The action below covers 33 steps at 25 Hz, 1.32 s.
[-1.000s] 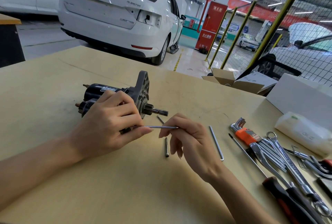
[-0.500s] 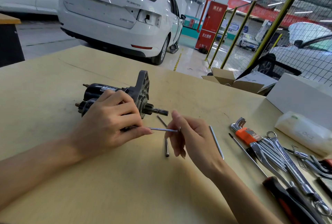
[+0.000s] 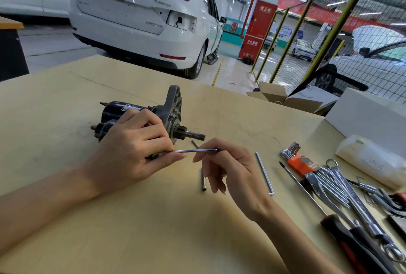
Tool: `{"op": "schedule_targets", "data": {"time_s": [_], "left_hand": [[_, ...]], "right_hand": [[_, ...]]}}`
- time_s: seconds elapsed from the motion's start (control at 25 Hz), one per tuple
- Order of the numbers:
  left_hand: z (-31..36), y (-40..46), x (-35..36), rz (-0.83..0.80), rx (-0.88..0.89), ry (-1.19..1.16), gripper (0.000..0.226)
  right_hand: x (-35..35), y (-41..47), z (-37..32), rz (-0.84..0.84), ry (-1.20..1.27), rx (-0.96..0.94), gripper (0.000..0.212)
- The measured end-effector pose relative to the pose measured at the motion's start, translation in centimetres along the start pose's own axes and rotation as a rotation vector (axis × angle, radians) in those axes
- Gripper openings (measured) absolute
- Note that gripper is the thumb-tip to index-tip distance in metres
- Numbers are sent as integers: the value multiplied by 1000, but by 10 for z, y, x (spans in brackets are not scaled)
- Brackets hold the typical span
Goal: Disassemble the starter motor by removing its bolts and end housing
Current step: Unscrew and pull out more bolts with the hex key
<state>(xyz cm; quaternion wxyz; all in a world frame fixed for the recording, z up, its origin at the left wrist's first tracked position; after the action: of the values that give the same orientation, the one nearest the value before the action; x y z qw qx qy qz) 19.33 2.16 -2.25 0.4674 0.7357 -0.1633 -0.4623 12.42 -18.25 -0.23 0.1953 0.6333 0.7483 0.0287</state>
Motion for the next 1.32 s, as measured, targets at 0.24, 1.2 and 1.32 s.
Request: {"op": "schedule_targets", "data": {"time_s": [0.24,1.2,1.32], "left_hand": [[0,1,1,16,8,-8,42],[-2,1,0,-8,-5,-5,34],[-2,0,1,-1,-4,-3,34]], "right_hand": [[0,1,3,56,-106,16,32],[4,-3,-4,6,27,-37,24],[5,-2,-3,41,10,-40,30]]}}
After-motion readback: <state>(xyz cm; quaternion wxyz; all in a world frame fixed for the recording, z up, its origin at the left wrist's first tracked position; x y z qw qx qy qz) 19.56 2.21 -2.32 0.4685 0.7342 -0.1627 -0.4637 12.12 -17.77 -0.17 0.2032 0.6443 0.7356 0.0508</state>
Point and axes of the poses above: each hand's wrist, its own y-axis towards the middle knuckle, its own x-axis out of the palm, z = x × y, the point moved 1 cm from there along y, towards the middle knuckle, and after that the axes turned 1 degree about y, right-handed, at the moved point
